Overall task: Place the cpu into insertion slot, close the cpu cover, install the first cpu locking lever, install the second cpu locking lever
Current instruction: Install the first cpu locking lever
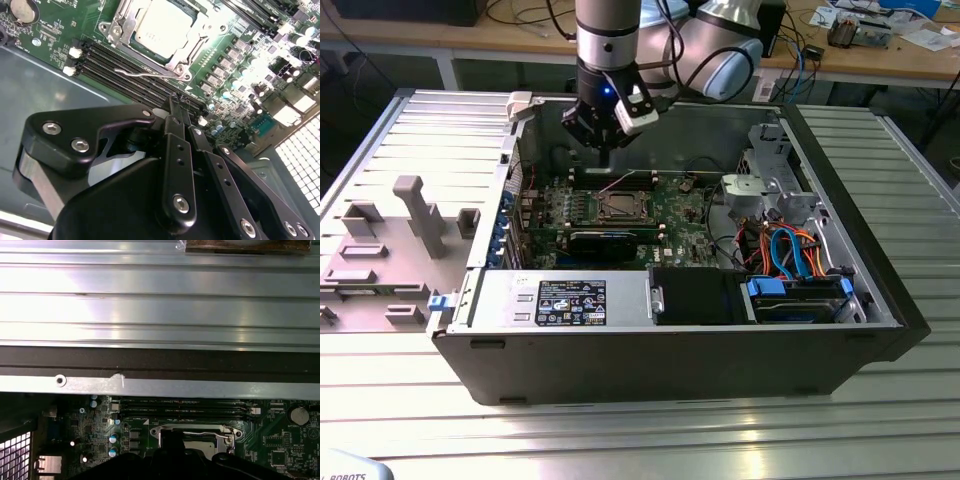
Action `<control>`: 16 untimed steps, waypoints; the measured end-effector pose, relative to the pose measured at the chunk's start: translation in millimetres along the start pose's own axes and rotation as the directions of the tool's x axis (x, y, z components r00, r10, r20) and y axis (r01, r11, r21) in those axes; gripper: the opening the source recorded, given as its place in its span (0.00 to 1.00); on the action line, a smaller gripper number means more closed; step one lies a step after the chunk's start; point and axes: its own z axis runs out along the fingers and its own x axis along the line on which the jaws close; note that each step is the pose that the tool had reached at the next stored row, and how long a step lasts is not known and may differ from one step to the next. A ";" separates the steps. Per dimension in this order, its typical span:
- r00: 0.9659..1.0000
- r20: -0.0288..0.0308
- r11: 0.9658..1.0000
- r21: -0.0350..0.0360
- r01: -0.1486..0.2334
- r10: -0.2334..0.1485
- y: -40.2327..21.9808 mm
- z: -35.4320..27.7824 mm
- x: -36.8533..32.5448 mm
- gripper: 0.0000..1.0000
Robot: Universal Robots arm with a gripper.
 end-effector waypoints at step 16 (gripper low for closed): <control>1.000 0.000 1.000 0.000 0.000 0.000 -0.4 2.0 -9.5 0.11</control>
